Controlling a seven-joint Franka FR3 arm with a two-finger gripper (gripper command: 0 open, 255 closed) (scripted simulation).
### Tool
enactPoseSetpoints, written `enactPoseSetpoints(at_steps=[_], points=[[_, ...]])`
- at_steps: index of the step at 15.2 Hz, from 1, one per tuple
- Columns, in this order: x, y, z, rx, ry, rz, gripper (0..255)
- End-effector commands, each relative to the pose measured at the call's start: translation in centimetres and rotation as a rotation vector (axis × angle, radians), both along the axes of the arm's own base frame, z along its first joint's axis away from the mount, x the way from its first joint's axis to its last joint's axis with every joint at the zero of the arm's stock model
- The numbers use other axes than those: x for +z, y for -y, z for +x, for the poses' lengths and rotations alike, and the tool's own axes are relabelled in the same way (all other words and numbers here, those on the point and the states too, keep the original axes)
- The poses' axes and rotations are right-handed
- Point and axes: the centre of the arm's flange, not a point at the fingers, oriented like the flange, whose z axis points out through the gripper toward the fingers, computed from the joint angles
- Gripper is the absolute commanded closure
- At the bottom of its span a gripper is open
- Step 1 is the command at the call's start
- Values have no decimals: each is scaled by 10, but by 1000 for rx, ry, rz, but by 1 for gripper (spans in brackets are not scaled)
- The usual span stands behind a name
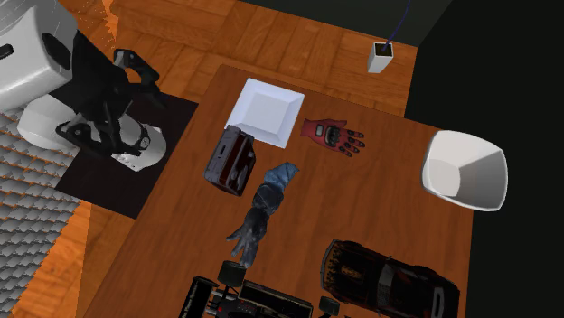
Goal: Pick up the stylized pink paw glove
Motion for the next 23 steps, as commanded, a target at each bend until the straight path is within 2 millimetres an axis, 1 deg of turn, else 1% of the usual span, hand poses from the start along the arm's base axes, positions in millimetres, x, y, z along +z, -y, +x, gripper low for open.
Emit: enactPoseSetpoints(at_steps=[1, 23], points=[[0, 0, 0, 0, 0, 0, 0], [-184, -159, 166, -9, -69, 18, 0]])
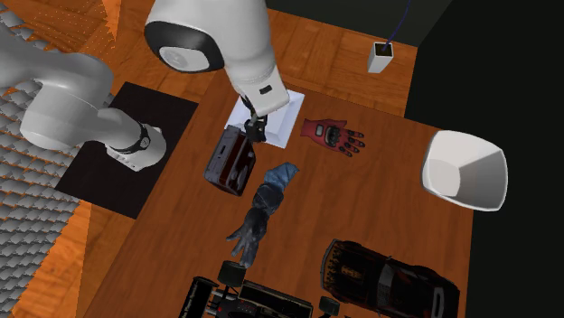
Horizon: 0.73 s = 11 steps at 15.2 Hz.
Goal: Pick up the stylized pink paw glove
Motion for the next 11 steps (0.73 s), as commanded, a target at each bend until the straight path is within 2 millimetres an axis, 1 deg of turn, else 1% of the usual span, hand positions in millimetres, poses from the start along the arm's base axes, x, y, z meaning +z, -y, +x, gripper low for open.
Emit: enactPoseSetpoints(at_steps=[1, 11], points=[[-20, -14, 16, -1, -6, 3, 0], [-107, -87, 87, -5, -38, 11, 0]])
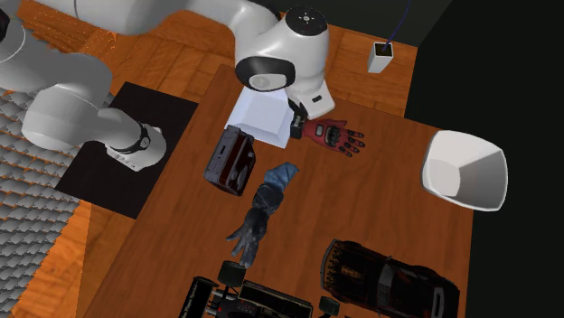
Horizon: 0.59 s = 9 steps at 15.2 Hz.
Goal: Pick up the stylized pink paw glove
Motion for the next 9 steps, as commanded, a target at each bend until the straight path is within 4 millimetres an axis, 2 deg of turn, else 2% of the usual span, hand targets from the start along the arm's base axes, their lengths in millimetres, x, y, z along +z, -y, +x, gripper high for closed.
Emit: enactPoseSetpoints(at_steps=[1, 3, 9], points=[[-20, -17, 13, -2, -6, 2, 0], [-32, -27, 22, -2, -11, 3, 0], [-64, -27, 22, -2, -11, 3, 0]])
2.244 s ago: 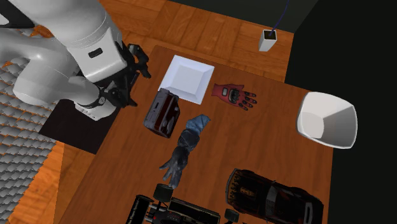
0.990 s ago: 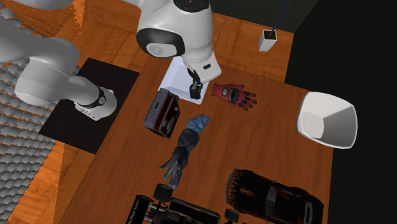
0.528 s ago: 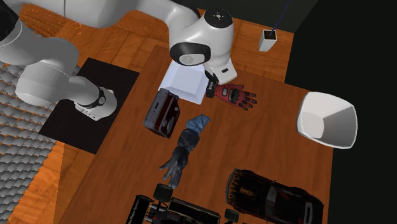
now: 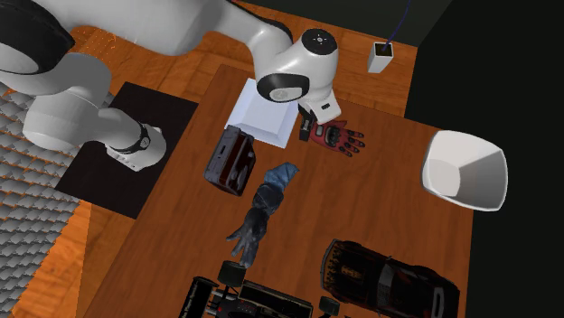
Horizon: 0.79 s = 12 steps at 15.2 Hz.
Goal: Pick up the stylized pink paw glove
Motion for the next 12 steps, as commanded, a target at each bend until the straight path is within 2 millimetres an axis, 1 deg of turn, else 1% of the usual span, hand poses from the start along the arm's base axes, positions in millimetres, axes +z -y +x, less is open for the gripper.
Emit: enactPoseSetpoints(at_steps=[1, 3, 4, 12], points=[[-14, -1, 0, 0, 0, 0, 0], [-14, -1, 0, 0, 0, 0, 0], [-14, 0, 0, 0, 0, 0, 255], [-14, 0, 0, 0, 0, 0, 255]])
